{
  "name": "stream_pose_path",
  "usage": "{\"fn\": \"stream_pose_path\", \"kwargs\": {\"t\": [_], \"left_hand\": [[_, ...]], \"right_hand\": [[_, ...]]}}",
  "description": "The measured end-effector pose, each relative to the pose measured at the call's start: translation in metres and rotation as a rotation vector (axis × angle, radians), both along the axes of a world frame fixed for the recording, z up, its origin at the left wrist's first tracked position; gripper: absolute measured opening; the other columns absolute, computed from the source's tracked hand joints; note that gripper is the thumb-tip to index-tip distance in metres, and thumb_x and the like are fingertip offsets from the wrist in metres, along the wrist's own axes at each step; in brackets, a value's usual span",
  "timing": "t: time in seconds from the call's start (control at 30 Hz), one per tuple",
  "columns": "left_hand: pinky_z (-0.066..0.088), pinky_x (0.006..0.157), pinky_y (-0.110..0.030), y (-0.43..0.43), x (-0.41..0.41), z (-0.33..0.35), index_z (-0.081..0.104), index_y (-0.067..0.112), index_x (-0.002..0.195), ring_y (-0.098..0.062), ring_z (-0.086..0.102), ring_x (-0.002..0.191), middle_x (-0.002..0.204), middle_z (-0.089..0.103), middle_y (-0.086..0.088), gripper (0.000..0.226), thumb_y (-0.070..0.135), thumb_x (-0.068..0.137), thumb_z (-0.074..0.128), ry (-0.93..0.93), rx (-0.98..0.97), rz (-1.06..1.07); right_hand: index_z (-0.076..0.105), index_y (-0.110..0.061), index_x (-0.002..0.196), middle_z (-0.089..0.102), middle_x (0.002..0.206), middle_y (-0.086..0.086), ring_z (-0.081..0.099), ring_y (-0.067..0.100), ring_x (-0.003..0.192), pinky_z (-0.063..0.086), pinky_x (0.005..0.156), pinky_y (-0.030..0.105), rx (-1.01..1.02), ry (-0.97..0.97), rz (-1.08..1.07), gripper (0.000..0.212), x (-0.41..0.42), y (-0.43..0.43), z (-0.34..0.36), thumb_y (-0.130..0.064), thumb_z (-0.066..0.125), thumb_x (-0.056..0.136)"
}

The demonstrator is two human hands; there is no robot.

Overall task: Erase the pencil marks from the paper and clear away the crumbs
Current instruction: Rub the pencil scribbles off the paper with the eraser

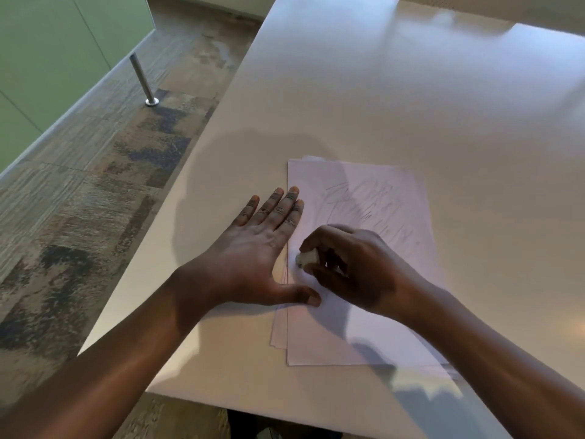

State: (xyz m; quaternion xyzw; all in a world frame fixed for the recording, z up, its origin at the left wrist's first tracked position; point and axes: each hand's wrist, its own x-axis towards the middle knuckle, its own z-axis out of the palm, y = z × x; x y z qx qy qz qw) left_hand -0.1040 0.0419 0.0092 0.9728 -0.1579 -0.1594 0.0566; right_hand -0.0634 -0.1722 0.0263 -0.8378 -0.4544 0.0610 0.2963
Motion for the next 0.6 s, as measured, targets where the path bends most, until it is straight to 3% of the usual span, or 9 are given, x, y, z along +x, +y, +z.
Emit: {"fn": "stream_pose_path", "kwargs": {"t": [0.2,0.37,0.6], "left_hand": [[-0.016,0.126,-0.042,0.0,0.0,0.001,-0.035,0.02,0.155,-0.011,-0.045,0.145,0.158,-0.049,0.003,0.14,0.106,0.056,0.017,0.004,-0.001,0.001],[-0.017,0.126,-0.04,0.0,-0.001,0.002,-0.034,0.02,0.155,-0.01,-0.044,0.145,0.158,-0.048,0.004,0.138,0.103,0.059,0.022,0.005,-0.009,0.01],[-0.014,0.127,-0.043,0.002,-0.002,-0.002,-0.035,0.019,0.154,-0.011,-0.044,0.145,0.159,-0.047,0.003,0.139,0.105,0.057,0.015,-0.034,-0.006,0.001]], "right_hand": [[0.068,-0.009,0.108,0.066,0.091,-0.001,0.064,0.01,0.07,0.057,0.065,0.026,0.04,-0.063,-0.043,0.02,0.016,0.009,-0.001,-0.018,0.074,0.091],[0.068,-0.009,0.104,0.064,0.088,-0.005,0.058,0.003,0.069,0.045,0.063,0.007,0.018,0.037,0.055,0.02,0.002,0.004,0.001,-0.017,0.077,0.088],[0.066,-0.013,0.104,0.06,0.087,-0.01,0.056,0.002,0.068,0.043,0.063,0.007,-0.001,-0.085,-0.141,0.018,0.023,0.006,0.001,-0.022,0.072,0.09]]}}
